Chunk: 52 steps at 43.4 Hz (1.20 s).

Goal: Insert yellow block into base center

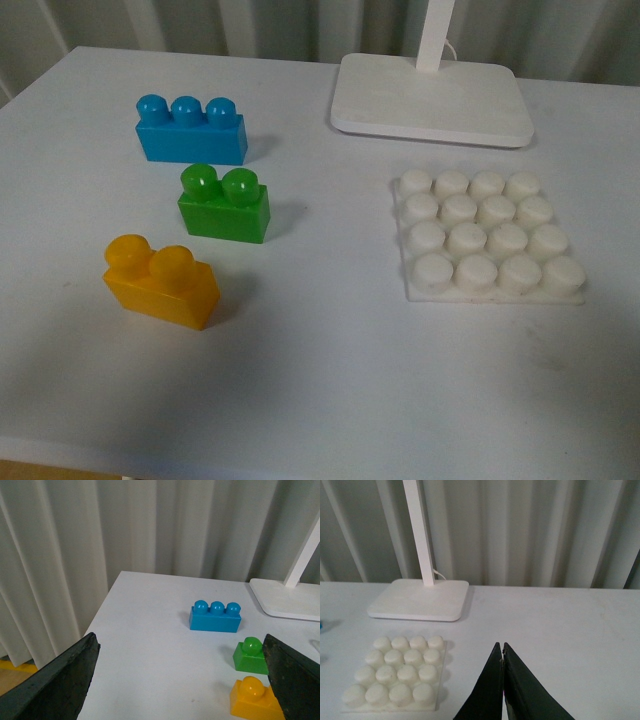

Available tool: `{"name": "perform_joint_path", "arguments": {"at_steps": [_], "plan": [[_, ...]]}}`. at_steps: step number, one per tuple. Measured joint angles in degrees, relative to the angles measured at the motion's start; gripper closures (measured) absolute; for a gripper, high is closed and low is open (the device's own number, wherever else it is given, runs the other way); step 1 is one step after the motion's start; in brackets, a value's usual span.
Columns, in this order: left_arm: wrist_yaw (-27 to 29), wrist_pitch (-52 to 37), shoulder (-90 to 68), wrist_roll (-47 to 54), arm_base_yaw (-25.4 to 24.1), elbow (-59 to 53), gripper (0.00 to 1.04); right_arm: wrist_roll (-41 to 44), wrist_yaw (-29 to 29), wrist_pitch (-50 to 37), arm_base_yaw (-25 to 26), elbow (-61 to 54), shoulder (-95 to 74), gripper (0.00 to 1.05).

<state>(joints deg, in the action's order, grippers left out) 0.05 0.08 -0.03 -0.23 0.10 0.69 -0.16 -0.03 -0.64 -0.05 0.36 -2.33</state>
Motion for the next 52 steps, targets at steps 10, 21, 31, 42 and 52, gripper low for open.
{"name": "perform_joint_path", "arguments": {"at_steps": [10, 21, 31, 42, 52], "plan": [[-0.02, 0.0, 0.0, 0.0, 0.0, 0.0, 0.06, 0.0, 0.0, 0.55, 0.0, 0.0, 2.03, 1.04], [-0.02, 0.0, 0.0, 0.0, 0.0, 0.0, 0.06, 0.11, -0.02, 0.55, 0.0, 0.0, 2.08, 0.57], [4.2, 3.26, -1.49, -1.73, 1.2, 1.11, 0.06, 0.11, 0.0, 0.57, 0.0, 0.0, 2.08, 0.16], [17.59, 9.05, -27.85, -16.98, 6.36, 10.16, 0.06, 0.11, 0.0, 0.55, 0.0, 0.0, 2.08, 0.09], [12.52, -4.7, -47.43, -21.77, 12.31, 14.56, 0.06, 0.11, -0.02, 0.57, 0.0, 0.0, 2.08, 0.09]]}}
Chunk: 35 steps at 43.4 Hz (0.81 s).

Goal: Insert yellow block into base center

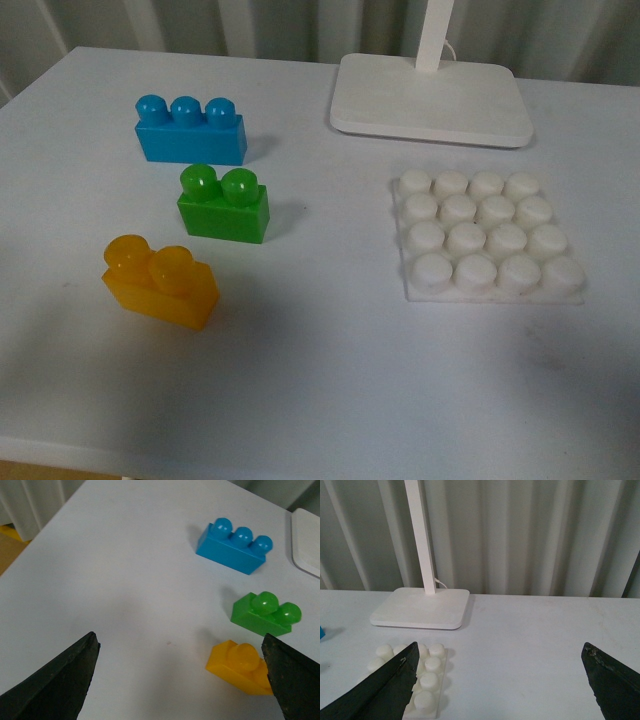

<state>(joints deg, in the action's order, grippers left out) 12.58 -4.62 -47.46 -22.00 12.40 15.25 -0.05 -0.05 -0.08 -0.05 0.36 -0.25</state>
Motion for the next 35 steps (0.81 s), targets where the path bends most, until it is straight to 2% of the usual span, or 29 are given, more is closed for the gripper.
{"name": "perform_joint_path", "arguments": {"at_steps": [7, 9, 16, 24, 35], "plan": [[-2.58, -9.18, -7.41, 3.17, 3.58, -0.17, 0.06, 0.0, 0.0, 0.0, 0.0, 0.0, 0.0, 0.09], [-5.05, -12.74, -10.1, 4.35, 4.37, -0.61, 0.06, 0.0, 0.0, 0.0, 0.0, 0.0, 0.0, 0.09], [-10.19, -22.18, -20.06, 12.57, 4.04, -0.96, 0.06, 0.0, 0.02, 0.0, 0.0, 0.0, 0.0, 0.09], [-12.72, -26.75, -26.05, 17.42, 3.65, -0.96, 0.06, 0.0, 0.0, 0.0, 0.0, 0.0, 0.0, 0.09], [-12.5, -27.43, -27.45, 20.63, 5.14, -0.96, 0.06, 0.0, 0.02, 0.0, 0.0, 0.0, 0.0, 0.09]]}}
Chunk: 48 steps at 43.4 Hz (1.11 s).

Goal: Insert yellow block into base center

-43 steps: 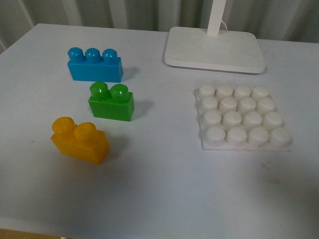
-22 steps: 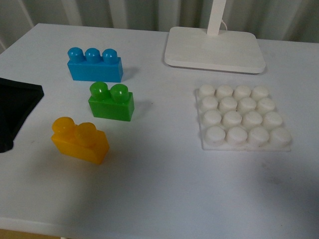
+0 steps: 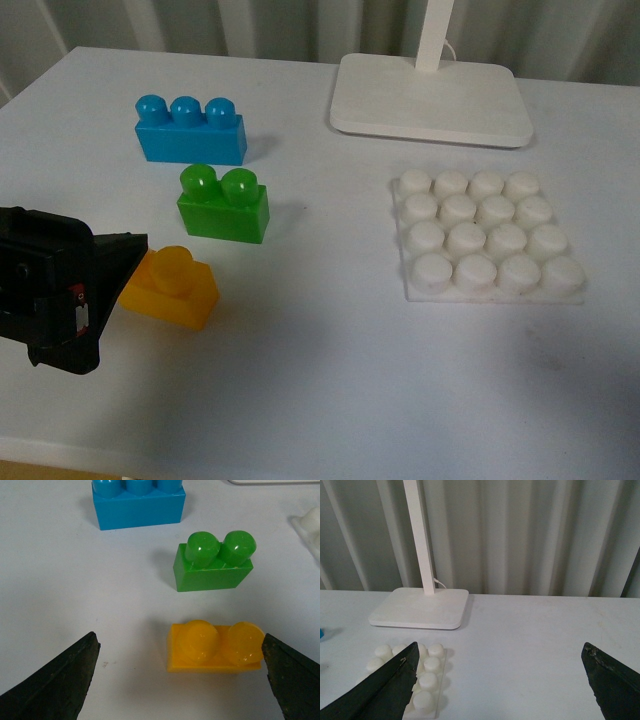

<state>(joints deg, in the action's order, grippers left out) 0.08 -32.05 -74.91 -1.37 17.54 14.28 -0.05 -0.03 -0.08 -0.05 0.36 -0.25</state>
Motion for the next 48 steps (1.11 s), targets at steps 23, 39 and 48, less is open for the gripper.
{"name": "perform_joint_path", "arguments": {"at_steps": [23, 39, 48], "plan": [[0.15, -2.56, -5.29, 5.77, 2.75, 0.52, 0.06, 0.0, 0.0, 0.0, 0.0, 0.0, 0.0, 0.09], [-0.31, -3.61, -9.55, 8.2, 2.6, 2.93, 0.06, 0.0, -0.02, 0.0, 0.0, 0.0, 0.0, 0.09], [-0.28, -1.44, -10.03, 6.97, 3.1, 4.07, 0.06, 0.0, 0.0, 0.0, 0.0, 0.0, 0.0, 0.09]]}}
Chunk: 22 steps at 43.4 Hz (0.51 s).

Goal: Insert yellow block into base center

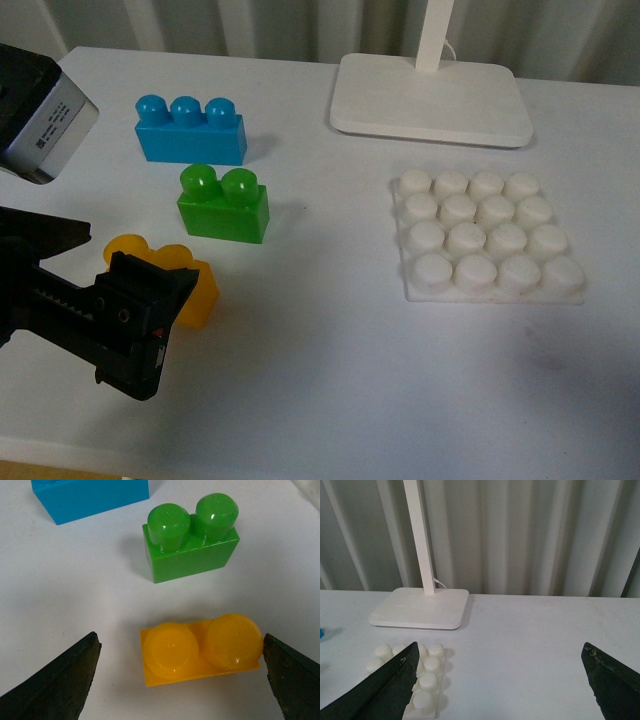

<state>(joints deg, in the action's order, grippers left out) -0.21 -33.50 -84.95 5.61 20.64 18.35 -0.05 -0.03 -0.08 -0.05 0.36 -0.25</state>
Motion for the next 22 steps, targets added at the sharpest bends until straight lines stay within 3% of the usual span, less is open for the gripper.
{"name": "perform_joint_path", "arguments": {"at_steps": [22], "plan": [[1.25, 1.99, -2.16, -4.0, 2.27, 1.9, 0.06, 0.0, 0.0, 0.0, 0.0, 0.0, 0.0, 0.09]]}}
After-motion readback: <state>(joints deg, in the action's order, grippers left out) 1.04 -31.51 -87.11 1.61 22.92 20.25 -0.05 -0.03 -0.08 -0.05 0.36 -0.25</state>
